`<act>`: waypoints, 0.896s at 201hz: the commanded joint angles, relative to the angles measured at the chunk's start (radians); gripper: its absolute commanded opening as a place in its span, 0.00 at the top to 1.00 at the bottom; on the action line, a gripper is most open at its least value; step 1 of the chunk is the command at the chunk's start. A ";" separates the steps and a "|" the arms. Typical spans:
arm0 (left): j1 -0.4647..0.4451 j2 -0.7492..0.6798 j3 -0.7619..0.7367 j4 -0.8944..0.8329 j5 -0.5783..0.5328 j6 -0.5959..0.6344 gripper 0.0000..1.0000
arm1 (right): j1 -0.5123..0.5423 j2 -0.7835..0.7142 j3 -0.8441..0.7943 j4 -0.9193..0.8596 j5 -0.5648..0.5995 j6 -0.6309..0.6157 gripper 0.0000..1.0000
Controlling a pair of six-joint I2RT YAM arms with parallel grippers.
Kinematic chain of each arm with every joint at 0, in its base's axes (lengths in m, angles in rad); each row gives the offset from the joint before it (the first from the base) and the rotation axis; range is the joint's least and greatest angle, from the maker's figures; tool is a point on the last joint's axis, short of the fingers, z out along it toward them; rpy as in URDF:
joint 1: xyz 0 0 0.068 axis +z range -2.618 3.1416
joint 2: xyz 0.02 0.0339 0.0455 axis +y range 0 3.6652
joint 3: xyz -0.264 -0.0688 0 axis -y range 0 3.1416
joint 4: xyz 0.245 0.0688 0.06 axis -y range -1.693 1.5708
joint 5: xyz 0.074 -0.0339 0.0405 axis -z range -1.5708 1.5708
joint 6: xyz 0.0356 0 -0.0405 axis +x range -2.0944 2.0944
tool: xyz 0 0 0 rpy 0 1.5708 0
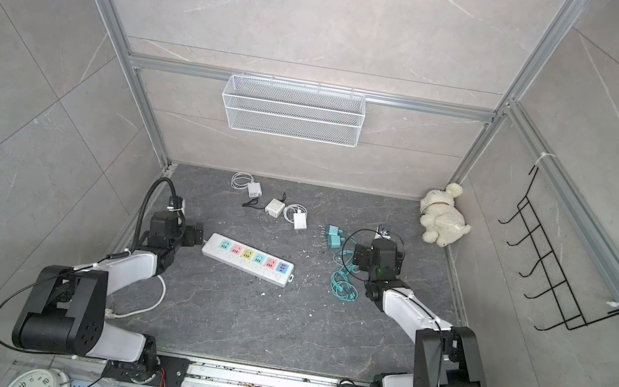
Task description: Insert the plug
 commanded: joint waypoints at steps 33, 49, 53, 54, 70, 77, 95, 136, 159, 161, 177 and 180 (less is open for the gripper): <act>-0.009 0.101 0.275 -0.492 0.067 -0.166 0.00 | 0.078 -0.014 0.157 -0.398 -0.007 0.210 0.01; -0.022 0.081 0.290 -0.521 0.110 -0.191 0.00 | 0.101 -0.005 0.195 -0.465 -0.043 0.268 0.01; -0.026 0.077 0.294 -0.531 0.115 -0.197 0.00 | 0.109 -0.002 0.203 -0.477 -0.050 0.278 0.01; -0.028 0.075 0.295 -0.534 0.117 -0.197 0.00 | 0.111 0.000 0.207 -0.483 -0.052 0.281 0.01; -0.046 0.065 0.323 -0.595 0.106 -0.243 0.00 | 0.148 0.023 0.256 -0.558 -0.055 0.320 0.01; -0.050 0.065 0.343 -0.636 0.107 -0.269 0.00 | 0.162 0.033 0.273 -0.586 -0.057 0.336 0.01; -0.063 0.054 0.373 -0.734 0.091 -0.345 0.00 | 0.191 0.055 0.306 -0.642 -0.090 0.367 0.01; -0.073 0.012 0.365 -0.843 0.117 -0.465 0.00 | 0.248 0.091 0.356 -0.705 -0.135 0.429 0.01; -0.084 0.020 0.359 -0.809 0.164 -0.474 0.00 | 0.268 0.119 0.367 -0.704 -0.160 0.458 0.01; -0.084 0.022 0.361 -0.808 0.167 -0.473 0.00 | 0.271 0.122 0.367 -0.703 -0.161 0.461 0.01; -0.089 0.042 0.374 -0.803 0.190 -0.478 0.00 | 0.286 0.148 0.382 -0.708 -0.179 0.476 0.01; -0.092 0.047 0.376 -0.803 0.192 -0.477 0.00 | 0.290 0.153 0.384 -0.708 -0.183 0.478 0.01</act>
